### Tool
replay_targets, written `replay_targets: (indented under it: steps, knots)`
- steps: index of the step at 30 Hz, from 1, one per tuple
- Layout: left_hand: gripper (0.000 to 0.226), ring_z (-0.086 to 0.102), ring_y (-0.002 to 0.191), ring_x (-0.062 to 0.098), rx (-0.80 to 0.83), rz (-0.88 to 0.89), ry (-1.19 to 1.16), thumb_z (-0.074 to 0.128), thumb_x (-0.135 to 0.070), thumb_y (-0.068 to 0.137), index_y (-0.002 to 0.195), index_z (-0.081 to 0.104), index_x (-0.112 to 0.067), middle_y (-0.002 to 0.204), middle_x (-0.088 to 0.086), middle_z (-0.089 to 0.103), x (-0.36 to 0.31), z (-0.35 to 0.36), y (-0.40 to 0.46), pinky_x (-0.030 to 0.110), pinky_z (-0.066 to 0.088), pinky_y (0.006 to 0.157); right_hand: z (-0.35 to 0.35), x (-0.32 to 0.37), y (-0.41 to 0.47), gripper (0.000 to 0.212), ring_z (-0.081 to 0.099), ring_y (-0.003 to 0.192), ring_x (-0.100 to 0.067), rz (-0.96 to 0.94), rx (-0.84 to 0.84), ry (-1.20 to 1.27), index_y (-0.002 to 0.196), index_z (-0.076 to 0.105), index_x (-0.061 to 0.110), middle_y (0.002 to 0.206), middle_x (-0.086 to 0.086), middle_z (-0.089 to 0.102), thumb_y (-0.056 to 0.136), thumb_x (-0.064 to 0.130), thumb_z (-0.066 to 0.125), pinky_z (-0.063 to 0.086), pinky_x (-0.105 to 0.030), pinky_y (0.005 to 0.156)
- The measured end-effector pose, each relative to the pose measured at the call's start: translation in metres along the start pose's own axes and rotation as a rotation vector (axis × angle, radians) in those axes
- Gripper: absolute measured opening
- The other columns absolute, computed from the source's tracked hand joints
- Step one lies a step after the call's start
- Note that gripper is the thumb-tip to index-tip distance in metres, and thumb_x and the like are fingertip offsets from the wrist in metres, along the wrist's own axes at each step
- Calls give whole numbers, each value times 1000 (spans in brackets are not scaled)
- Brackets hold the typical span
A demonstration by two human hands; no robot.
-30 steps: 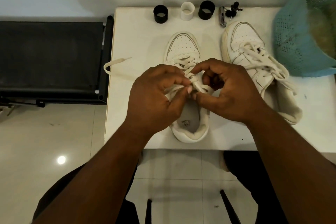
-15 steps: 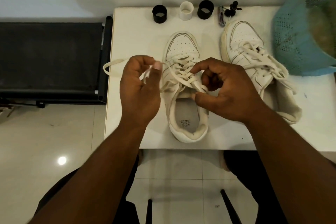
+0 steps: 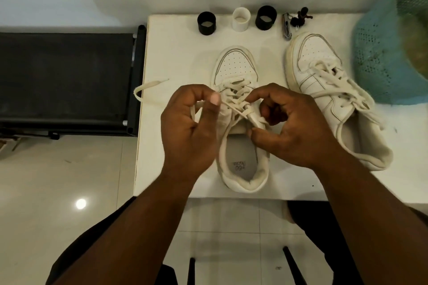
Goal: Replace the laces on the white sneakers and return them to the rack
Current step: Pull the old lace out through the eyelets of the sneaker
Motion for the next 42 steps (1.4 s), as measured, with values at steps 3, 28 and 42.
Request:
replay_targets:
  steps: [3, 28, 42]
  knots:
    - [20, 60, 86, 11, -141, -278, -215, 61, -40, 96, 90, 67, -22, 84, -11, 66, 33, -9, 5, 34, 51, 82, 1, -1, 0, 44, 56, 66, -18, -6, 1, 10, 109, 66, 29, 74, 3, 56, 67, 25, 80, 52, -40, 64]
    - [11, 64, 98, 14, -23, 296, 236, 74, -17, 93, 85, 72, -9, 93, -2, 69, -28, 3, -10, 24, 47, 91, 3, -6, -1, 42, 55, 64, -19, -32, -54, 42, 111, 68, 25, 71, 6, 56, 71, 27, 81, 51, -36, 62]
    - [43, 58, 119, 5, -200, -117, 246, 74, -51, 87, 123, 63, -30, 120, -21, 61, 28, -31, 9, 39, 52, 99, 2, -2, -3, 42, 56, 68, -16, -34, -91, 43, 111, 69, 22, 76, 2, 57, 71, 25, 82, 52, -39, 64]
Point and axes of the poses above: each hand's wrist, its own y-axis towards the middle knuckle, its own z-axis out of the palm, x = y × z, the point moved 10 cm from there along y, towards the middle knuckle
